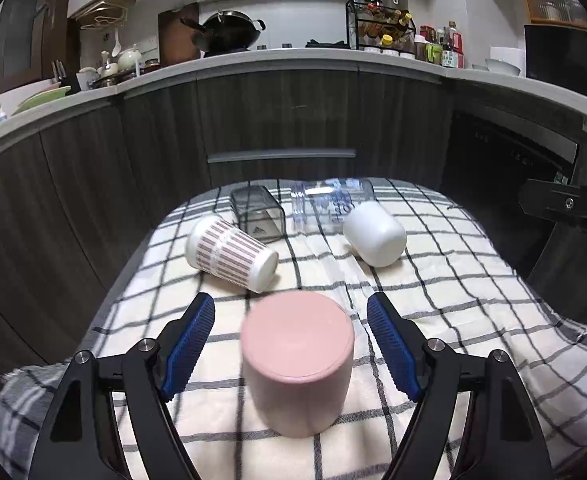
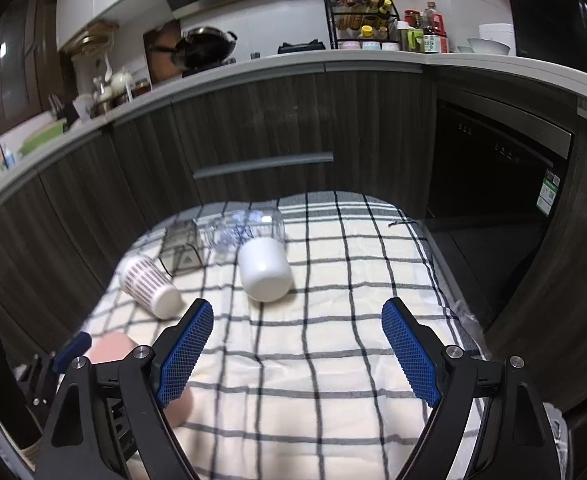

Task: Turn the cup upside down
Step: 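Lower the pink cup rim-down onto the cloth and open the left gripper, then withdraw the left gripper up from the pink cup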

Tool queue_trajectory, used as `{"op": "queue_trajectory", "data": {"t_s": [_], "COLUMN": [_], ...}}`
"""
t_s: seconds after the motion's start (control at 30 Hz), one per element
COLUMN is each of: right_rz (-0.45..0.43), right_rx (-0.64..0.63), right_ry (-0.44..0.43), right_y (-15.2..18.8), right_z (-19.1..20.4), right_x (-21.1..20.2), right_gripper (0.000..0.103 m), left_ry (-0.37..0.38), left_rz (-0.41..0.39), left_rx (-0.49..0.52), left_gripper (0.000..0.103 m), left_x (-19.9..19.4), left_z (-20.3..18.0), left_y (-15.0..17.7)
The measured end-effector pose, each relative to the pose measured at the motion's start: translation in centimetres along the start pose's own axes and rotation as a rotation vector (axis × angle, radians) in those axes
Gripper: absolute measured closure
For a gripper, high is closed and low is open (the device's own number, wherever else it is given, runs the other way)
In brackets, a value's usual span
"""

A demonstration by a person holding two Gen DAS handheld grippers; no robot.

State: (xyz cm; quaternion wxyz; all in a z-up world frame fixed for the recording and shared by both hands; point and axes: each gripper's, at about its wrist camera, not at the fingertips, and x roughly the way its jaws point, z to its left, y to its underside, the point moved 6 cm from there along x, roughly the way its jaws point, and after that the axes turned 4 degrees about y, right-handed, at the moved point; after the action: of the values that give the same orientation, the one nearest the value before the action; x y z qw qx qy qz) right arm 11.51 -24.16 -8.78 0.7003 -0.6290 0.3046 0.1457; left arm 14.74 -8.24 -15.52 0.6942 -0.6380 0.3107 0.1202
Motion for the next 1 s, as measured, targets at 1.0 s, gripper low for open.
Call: {"op": "queue_trajectory", "data": {"t_s": [1.0], "right_rz": [0.02], "right_rx": [-0.083], "right_ry": [0.046], "right_y": [-0.4], "right_z": [5.5], "right_x": [-12.2], "right_gripper": [0.012], "left_ry": [-0.084], "left_rz": [0.149], "left_rx": [-0.122], "left_gripper": [0.018], "left_x": [-13.5], "left_z": [4.7], "left_y": [-2.6]}}
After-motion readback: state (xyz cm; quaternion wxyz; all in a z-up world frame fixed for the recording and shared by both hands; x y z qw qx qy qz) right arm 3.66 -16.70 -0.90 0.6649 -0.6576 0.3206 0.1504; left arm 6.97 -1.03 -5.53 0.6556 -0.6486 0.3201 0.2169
